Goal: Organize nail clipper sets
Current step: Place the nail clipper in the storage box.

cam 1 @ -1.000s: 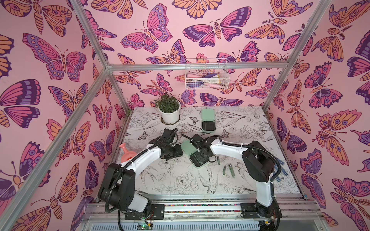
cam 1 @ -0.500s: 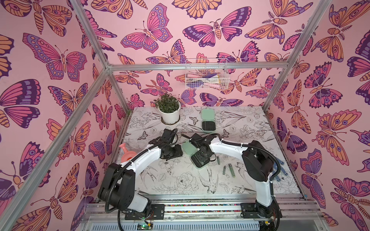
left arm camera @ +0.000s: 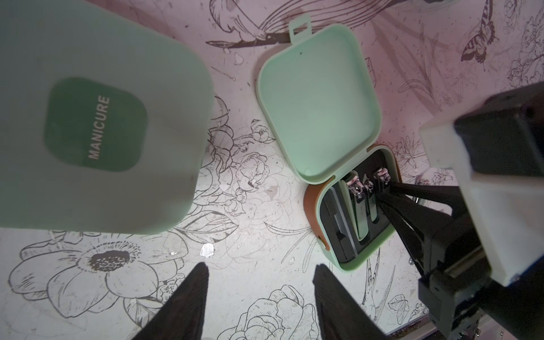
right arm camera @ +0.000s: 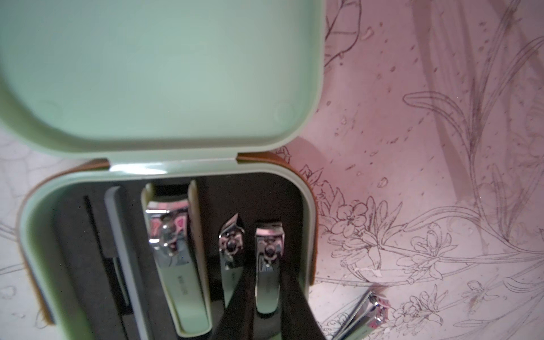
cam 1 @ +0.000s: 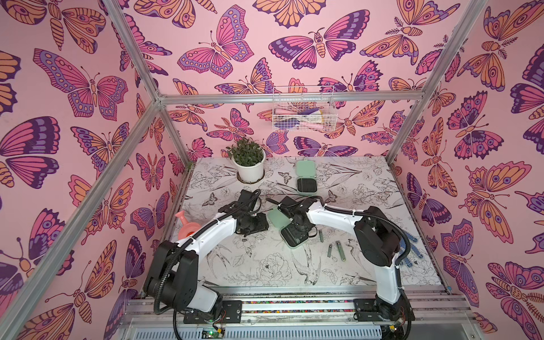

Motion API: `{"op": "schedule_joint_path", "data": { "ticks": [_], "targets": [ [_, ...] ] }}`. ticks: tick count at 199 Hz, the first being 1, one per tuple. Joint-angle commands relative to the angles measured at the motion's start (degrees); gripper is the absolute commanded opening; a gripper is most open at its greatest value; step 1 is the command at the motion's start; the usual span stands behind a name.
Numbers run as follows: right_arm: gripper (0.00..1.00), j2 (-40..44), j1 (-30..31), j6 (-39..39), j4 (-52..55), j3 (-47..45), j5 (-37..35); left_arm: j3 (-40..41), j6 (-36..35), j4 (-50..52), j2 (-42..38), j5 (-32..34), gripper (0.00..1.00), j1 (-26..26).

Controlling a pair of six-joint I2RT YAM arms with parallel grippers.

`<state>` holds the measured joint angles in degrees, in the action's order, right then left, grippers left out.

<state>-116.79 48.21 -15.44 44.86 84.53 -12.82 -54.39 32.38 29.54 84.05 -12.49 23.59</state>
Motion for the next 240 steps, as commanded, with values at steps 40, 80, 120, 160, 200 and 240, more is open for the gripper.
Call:
{"op": "schedule_joint_path", "data": {
  "ticks": [40,80,120,160,200,240],
  "targets": [
    [0.21,-1.2,0.3,-0.7,1.4,0.7,0.9,1.0,-0.4,-0.2,-0.8,-0.3,0.6,-0.4],
    [0.21,-0.2,0.3,-0.6,2.1,1.1,0.2,0.9,-0.4,-0.2,-0.8,-0.5,0.6,-0.4],
    [0.23,0.2,0.3,-0.5,2.9,1.8,0.2,0.8,-0.4,-0.2,-0.8,-0.6,0.6,-0.4],
    [0.24,1.2,0.3,-0.4,3.3,2.0,0.2,0.5,-1.3,-0.2,-0.3,-1.7,0.6,-0.4],
    [0.26,2.3,0.0,-0.1,3.7,2.1,0.1,0.9,-3.4,-0.3,0.1,-3.5,0.59,0.2],
    [0.27,3.5,-0.5,-0.3,3.3,2.2,1.5,1.1,-3.1,-0.3,0.1,-2.5,0.59,1.0]
  ]
}}
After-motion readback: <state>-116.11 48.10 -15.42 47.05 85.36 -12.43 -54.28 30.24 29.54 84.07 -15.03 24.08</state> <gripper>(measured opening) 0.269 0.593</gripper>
